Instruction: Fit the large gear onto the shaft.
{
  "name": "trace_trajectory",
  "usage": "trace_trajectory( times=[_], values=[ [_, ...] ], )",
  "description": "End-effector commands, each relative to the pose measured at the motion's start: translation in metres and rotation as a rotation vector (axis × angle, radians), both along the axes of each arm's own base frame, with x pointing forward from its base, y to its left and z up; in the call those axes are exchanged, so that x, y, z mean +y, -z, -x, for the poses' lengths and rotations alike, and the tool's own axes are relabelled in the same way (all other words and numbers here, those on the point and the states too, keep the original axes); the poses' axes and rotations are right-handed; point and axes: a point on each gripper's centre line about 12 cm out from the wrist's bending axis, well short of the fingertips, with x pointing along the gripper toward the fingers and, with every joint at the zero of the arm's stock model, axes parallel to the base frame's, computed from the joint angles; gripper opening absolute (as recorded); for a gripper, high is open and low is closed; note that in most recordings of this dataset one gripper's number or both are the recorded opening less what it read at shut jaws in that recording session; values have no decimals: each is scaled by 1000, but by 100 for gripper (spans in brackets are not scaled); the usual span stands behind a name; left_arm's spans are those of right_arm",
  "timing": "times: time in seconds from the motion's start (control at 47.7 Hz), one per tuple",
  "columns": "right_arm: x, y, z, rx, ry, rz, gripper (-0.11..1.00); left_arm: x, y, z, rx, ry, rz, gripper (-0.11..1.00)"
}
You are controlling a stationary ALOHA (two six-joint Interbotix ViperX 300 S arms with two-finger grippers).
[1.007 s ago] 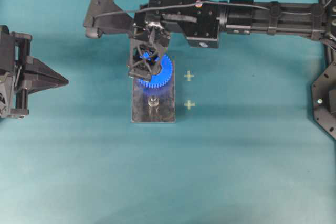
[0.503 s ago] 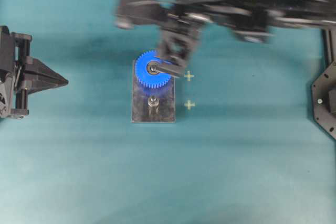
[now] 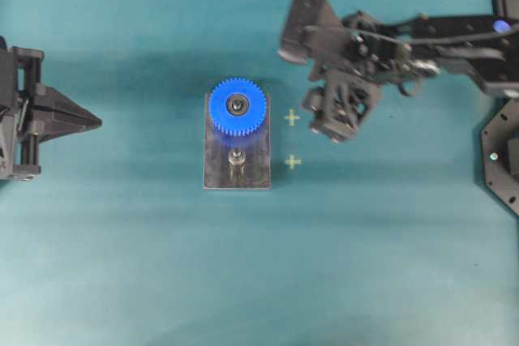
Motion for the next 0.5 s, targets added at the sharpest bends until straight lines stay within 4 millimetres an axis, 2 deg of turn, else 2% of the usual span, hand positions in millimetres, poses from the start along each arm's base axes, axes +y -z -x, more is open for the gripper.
trace_trajectory(
  times=[0.0, 0.231, 0.482],
  values=[
    [5, -12, 6, -57, -3, 3, 59, 1, -4, -1, -17, -1, -5, 0],
    [12, -19, 22, -147, -25, 14, 57, 1, -2, 2, -17, -2, -4, 0],
    [19, -25, 34, -253, -53, 31, 47, 1, 0, 2, -20, -2, -4, 0]
  ],
)
